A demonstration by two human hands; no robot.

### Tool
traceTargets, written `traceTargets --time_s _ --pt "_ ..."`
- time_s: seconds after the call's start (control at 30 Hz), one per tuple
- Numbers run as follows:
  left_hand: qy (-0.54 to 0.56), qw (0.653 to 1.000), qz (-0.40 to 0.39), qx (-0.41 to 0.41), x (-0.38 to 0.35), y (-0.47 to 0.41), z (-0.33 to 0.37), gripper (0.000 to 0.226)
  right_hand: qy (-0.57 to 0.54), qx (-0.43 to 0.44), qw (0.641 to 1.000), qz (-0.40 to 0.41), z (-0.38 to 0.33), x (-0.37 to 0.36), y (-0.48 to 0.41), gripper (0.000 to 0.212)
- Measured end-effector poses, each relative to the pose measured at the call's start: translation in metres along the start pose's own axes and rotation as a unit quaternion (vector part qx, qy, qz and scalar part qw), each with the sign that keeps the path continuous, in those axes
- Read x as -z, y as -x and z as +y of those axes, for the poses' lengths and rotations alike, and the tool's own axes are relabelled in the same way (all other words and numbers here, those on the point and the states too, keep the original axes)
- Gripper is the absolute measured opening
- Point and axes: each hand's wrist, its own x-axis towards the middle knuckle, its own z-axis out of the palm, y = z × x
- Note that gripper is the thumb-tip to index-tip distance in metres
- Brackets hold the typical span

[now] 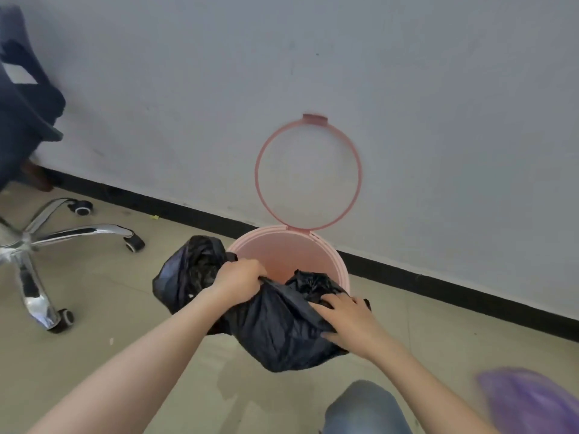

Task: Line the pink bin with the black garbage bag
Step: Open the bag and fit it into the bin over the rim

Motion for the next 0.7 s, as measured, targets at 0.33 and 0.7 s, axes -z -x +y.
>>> traceTargets --time_s 0.33,0.7 --pt "-0.033 0.999 -0.032 -0.007 -0.039 0.019 -0.026 0.069 0.052 -0.08 0.992 -0.078 -0.004 -0.005 -0.06 0.052" --pt "-0.117 0.975 0.001 -0.187 -0.046 0.057 -0.056 0.056 0.085 -0.018 0.978 0.191 -0.05 -0.039 0.037 0.086"
